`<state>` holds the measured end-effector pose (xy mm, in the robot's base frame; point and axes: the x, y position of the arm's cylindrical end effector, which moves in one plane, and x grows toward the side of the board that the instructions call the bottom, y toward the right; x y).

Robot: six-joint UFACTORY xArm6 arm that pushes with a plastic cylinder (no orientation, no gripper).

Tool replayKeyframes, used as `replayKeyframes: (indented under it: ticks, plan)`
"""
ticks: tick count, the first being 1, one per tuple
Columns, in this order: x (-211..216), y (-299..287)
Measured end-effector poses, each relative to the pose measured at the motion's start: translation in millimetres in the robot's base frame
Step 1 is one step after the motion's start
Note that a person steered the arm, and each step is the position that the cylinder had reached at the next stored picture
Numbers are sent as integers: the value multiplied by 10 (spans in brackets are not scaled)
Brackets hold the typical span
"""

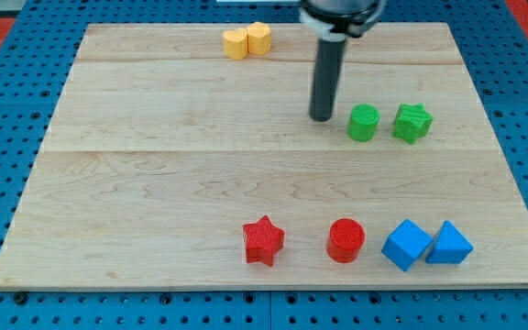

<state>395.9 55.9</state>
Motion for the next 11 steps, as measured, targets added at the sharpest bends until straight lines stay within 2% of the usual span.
replayKeyframes:
  ticks: [1, 2, 5, 7, 11]
  plan:
    - [215, 416]
    - [210, 792]
    - [366, 1016]
    - [364, 1372]
    - [336, 1443]
